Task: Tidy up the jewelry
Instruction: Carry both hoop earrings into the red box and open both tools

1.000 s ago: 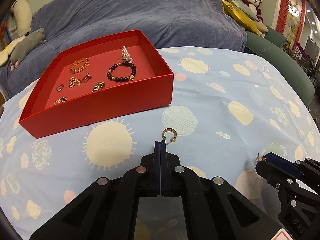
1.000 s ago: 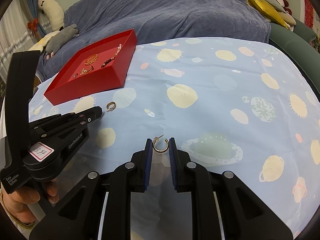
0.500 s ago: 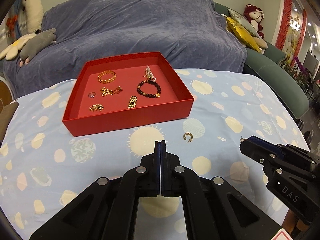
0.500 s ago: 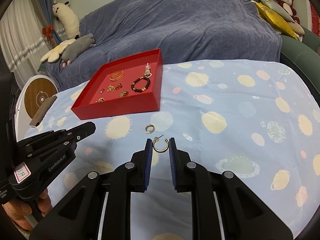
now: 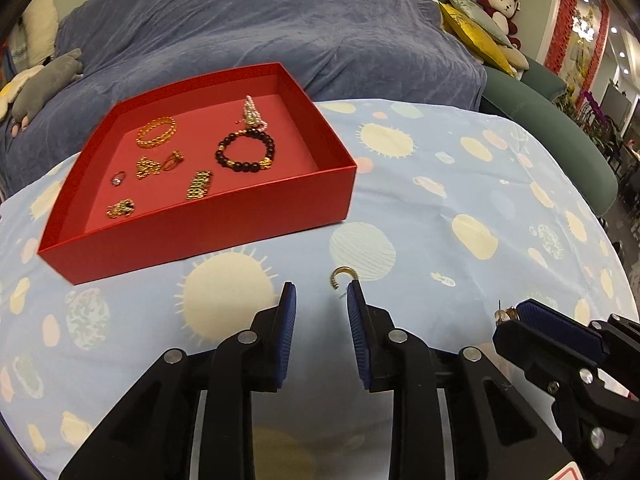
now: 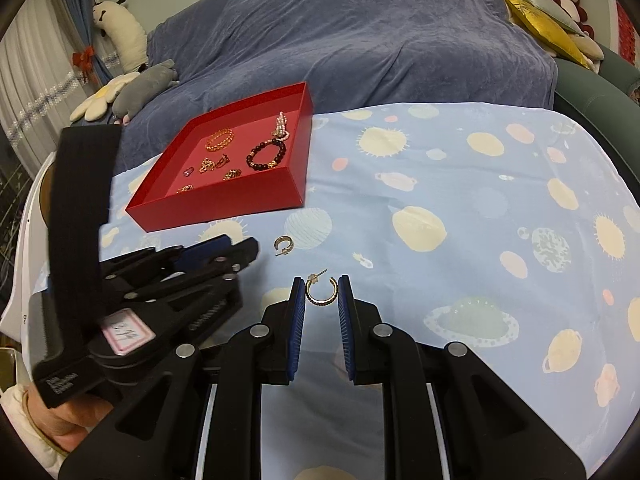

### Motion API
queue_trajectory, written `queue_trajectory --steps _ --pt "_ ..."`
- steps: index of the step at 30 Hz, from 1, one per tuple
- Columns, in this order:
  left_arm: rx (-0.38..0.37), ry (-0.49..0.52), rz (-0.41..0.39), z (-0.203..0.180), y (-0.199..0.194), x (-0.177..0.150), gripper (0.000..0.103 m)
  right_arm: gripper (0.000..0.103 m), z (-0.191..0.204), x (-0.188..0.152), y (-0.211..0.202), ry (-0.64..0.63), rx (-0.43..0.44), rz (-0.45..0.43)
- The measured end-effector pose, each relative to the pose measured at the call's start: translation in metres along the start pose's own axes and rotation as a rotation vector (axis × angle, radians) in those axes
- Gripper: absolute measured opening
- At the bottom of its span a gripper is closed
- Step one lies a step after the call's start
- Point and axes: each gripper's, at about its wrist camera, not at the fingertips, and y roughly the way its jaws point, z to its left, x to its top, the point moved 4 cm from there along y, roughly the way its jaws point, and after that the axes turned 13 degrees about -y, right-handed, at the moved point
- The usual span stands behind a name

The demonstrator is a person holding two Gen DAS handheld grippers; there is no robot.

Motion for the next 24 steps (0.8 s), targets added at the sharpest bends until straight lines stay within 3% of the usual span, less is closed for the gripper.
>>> queue_trajectory --steps 3,15,19,24 --pt "0.023 -0.003 0.006 -0.002 0.015 0.001 0.029 0.016 -0.004 0.001 0.002 0.002 -0.002 0.005" --pt "0.0 0.04 -0.014 -0.014 0.025 0.003 0.029 0.016 -0.018 -0.004 0.004 0.023 -0.022 0.016" --pt "0.013 0.061 -0.026 -0.015 0.025 0.001 0.015 0.016 -0.019 -0.005 0.006 0.027 -0.022 0.023" --pt "0.007 0.049 -0.023 -0.012 0.021 0.001 0.015 0.016 -0.018 -0.002 0.004 0.028 -0.02 0.015"
